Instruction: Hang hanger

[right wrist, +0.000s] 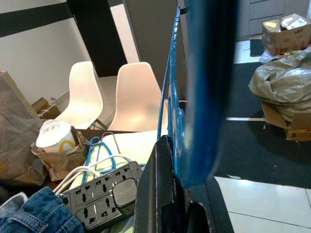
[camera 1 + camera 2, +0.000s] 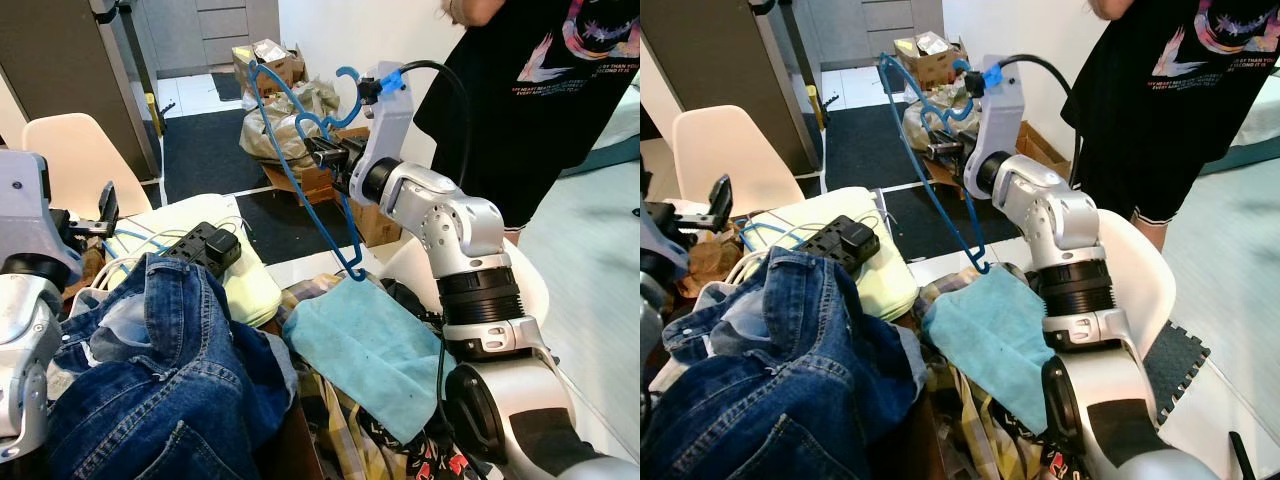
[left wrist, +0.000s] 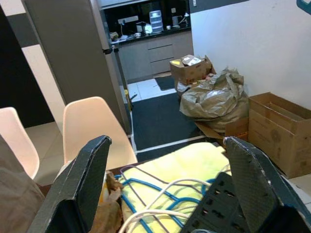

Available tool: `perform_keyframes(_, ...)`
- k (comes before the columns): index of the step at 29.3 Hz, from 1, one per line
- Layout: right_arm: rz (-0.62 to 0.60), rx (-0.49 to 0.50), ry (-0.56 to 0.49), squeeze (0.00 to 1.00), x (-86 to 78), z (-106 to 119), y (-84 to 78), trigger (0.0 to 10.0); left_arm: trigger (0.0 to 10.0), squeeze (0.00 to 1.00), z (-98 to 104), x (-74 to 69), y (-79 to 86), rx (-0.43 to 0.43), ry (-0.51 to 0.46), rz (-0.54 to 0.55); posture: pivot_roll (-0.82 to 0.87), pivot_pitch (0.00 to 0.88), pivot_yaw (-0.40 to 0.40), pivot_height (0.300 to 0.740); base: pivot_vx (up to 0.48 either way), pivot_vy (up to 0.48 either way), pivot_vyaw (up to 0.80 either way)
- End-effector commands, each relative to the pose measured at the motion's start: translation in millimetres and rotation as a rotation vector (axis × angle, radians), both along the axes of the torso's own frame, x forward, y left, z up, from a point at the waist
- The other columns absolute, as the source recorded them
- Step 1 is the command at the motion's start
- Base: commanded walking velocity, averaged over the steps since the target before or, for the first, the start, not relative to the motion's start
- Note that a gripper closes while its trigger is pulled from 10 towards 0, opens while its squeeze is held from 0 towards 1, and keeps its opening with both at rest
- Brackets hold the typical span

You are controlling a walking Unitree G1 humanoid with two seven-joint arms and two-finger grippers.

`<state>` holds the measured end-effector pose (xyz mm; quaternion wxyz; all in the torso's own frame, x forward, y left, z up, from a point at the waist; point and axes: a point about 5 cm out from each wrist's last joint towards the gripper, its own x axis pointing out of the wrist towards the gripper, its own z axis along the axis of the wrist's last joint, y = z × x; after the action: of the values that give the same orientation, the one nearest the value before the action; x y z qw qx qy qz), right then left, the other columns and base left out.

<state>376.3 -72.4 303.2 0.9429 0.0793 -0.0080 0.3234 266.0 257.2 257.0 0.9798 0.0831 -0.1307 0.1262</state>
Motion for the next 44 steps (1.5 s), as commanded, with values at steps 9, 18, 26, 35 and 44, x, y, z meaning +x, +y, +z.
perform_keyframes(9,0.019,-0.009,0.000,0.00,-2.0,-3.0,8.0,10.0,10.0,0.00,-0.5,1.1,-8.0,-0.006,0.010,-0.002,0.01,0.021,0.027,0.740,-0.027,0.000,0.00)
perform_keyframes(18,0.022,-0.010,-0.002,0.00,-2.4,-3.0,7.9,10.0,10.0,0.00,0.1,2.5,-11.2,-0.011,0.010,-0.014,0.01,0.019,0.028,0.740,-0.260,0.000,0.00)
perform_keyframes(26,0.044,-0.022,-0.005,0.00,-4.5,-4.1,13.2,10.0,10.0,0.00,0.6,4.7,-14.6,-0.014,0.008,-0.026,0.01,0.014,0.028,0.740,-0.297,0.000,0.00)
perform_keyframes(35,0.054,-0.031,-0.005,0.00,-5.6,-5.4,15.1,10.0,10.0,0.00,0.3,5.7,-15.9,-0.019,0.006,-0.031,0.01,0.009,0.029,0.740,-0.310,0.000,0.00)
perform_keyframes(44,0.056,-0.036,-0.007,0.00,-6.2,-4.9,15.6,10.0,10.0,0.00,0.8,3.1,-6.8,-0.032,-0.008,0.014,0.00,0.012,0.030,0.740,-0.115,0.000,0.00)
